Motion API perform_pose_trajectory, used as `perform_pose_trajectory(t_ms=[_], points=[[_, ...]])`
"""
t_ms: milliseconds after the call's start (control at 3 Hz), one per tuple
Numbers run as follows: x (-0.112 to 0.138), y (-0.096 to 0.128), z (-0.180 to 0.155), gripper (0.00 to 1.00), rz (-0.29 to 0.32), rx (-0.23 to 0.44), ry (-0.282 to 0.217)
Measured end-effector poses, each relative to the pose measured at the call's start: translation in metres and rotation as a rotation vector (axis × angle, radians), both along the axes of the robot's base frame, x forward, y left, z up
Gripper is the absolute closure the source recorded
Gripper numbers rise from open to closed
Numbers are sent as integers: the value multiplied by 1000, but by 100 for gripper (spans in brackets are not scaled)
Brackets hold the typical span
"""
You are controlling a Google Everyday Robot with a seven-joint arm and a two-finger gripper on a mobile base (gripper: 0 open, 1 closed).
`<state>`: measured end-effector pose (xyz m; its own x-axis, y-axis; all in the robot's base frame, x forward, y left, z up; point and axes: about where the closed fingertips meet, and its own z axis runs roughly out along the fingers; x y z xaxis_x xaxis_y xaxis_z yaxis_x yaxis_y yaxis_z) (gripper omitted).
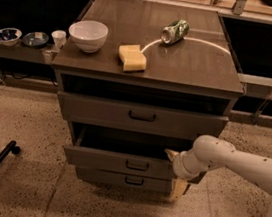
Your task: Open middle drawer
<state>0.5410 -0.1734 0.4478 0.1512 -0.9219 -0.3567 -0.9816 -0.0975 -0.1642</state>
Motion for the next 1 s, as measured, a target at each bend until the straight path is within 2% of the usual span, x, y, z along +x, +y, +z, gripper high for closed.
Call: perform_pose_trajectory(t_ms=[333, 667, 1000], points=[[33, -7, -15, 0, -64, -18, 21], [39, -14, -28, 19, -118, -36, 58], [15, -14, -29, 46, -111, -87, 84]])
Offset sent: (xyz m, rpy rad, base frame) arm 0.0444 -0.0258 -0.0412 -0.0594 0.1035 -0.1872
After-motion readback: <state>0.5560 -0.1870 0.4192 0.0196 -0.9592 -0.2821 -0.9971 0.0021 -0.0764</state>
